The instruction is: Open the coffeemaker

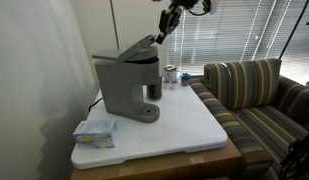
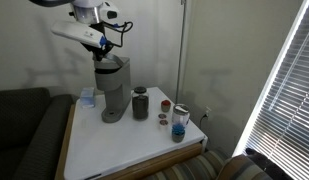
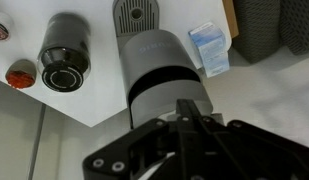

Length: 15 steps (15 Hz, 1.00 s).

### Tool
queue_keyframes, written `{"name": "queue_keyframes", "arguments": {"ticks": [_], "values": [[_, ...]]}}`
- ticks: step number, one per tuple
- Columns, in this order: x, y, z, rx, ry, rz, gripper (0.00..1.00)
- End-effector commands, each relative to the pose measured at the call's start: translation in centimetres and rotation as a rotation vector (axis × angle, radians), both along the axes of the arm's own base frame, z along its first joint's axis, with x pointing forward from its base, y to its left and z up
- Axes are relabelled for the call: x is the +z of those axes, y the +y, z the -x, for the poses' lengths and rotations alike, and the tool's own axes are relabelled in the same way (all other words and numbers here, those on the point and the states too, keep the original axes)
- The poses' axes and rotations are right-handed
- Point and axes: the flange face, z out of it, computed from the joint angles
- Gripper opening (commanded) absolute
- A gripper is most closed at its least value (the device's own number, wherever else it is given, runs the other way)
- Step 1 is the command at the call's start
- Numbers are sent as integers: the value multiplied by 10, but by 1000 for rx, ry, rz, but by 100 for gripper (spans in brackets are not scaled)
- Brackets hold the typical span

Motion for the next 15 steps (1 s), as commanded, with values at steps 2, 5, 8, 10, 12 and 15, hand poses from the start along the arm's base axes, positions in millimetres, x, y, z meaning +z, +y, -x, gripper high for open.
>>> {"name": "queue_keyframes", "arguments": {"ticks": [2,5,8,10,12,15], "values": [[12,-2,-9,-20,-48,-61,0],[14,-1,-11,-28,-64,-82,0],[15,-3,-14,-53,-81,-85,0],[17,-3,-15,-68,-96,-101,0],[20,-3,-16,-79,-109,-116,0],[25,-1,-18,-88,-133,-146,0]]}}
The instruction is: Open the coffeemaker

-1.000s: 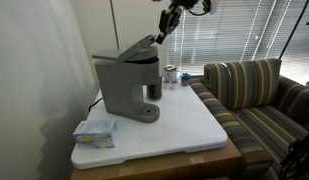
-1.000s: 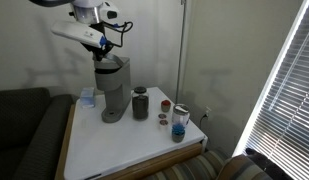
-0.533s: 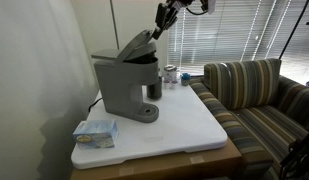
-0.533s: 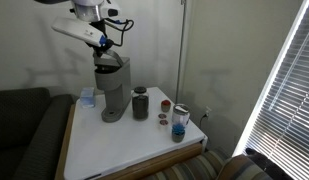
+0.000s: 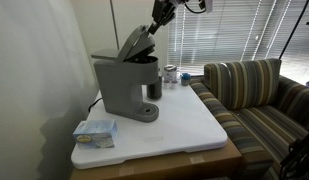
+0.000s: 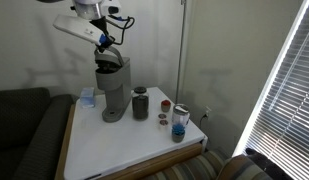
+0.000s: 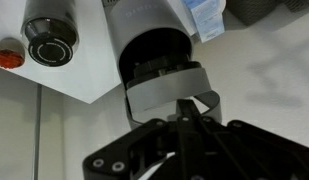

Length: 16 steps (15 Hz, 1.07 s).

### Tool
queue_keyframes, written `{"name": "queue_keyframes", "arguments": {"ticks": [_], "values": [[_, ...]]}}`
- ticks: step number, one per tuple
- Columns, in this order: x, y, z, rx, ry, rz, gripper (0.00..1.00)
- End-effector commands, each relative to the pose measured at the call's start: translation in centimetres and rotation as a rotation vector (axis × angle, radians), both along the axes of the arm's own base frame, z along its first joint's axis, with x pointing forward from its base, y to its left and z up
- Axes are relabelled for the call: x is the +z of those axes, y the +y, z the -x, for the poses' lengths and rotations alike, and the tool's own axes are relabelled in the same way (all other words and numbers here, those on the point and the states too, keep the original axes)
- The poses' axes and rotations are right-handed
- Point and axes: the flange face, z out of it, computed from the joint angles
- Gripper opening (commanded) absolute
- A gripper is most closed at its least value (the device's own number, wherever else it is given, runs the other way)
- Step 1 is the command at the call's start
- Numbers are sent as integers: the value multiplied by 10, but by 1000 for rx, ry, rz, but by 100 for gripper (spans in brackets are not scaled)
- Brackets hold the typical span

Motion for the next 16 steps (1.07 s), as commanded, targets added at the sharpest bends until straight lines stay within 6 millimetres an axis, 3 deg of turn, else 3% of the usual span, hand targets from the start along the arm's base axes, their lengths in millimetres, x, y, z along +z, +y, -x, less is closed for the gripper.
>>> {"name": "queue_keyframes", "arguments": {"ticks": [1,10,16], "values": [[9,0,-10,-15,-62,-35,0],[3,8,-26,-33,-63,-167,0],[2,6,-37,-141,-56,-302,0]]}}
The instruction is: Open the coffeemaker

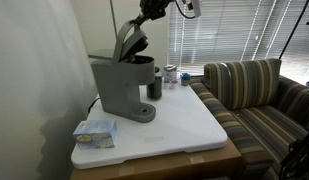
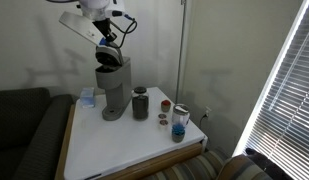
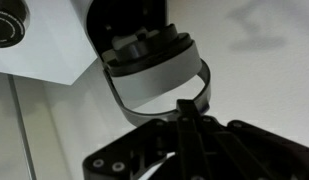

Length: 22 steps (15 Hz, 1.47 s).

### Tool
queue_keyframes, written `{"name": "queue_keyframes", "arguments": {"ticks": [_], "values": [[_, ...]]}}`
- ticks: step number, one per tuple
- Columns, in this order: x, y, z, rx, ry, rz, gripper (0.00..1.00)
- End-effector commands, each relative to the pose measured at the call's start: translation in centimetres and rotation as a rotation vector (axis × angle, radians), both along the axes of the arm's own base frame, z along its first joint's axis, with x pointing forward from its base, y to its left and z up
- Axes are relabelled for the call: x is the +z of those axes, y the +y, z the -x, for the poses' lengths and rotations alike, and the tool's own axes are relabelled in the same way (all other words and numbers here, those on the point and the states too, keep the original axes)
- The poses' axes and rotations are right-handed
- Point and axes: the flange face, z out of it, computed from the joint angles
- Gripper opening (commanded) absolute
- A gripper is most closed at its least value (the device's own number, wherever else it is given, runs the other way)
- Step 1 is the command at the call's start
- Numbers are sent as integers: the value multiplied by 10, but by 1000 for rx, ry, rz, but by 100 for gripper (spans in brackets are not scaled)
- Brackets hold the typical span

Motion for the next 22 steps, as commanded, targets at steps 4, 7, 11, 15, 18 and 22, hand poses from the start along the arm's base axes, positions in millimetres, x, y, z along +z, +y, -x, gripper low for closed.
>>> {"name": "queue_keyframes", "arguments": {"ticks": [4,7,11,15,18,22], "values": [[-1,-5,-20,-129,-9,-195,0],[-4,-5,-26,-169,-2,-259,0],[-11,-4,-33,-198,10,-312,0],[-15,-1,-40,-201,16,-327,0],[-16,0,-42,-199,17,-328,0],[-19,3,-46,-192,21,-330,0]]}}
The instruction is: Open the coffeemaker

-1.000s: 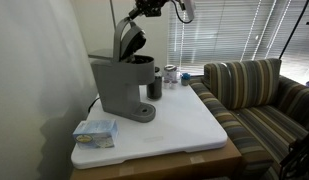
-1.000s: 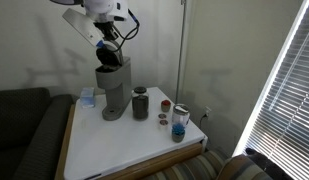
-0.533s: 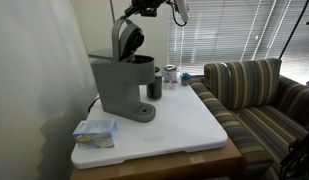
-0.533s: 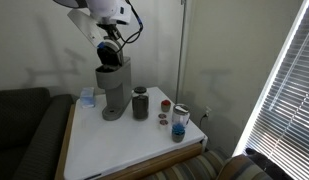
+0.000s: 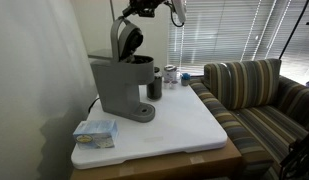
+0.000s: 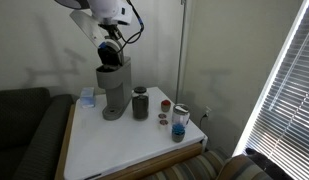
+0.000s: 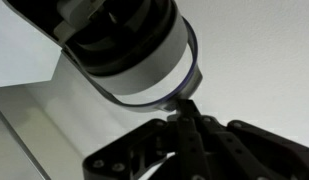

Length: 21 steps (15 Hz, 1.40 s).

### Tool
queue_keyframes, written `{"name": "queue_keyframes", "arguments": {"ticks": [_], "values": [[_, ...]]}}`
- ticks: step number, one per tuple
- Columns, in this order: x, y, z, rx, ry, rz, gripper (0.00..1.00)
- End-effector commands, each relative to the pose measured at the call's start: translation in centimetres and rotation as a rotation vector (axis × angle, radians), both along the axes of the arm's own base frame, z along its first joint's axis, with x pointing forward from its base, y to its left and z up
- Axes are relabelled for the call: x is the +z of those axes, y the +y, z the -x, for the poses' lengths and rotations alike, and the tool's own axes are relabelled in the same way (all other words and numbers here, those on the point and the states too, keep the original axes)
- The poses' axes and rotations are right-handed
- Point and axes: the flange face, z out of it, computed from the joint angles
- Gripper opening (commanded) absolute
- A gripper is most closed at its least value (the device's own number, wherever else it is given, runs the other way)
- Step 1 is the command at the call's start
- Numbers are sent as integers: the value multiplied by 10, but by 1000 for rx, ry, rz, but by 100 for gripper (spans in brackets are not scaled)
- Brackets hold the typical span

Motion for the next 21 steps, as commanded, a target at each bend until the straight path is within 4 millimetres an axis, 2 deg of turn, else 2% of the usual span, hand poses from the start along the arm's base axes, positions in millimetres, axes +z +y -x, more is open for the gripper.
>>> {"name": "queue_keyframes", "arguments": {"ticks": [1,3,6,9,13,17,20,21], "values": [[-14,3,-12,1,1,-16,0],[-14,4,-13,5,4,-14,0],[-27,16,-10,11,9,-12,0],[-37,27,5,8,-1,29,0],[-44,39,52,-76,-40,121,0],[-39,63,99,-185,-60,184,0],[-51,86,139,-208,-24,246,0],[-27,38,144,-248,-45,259,0]]}}
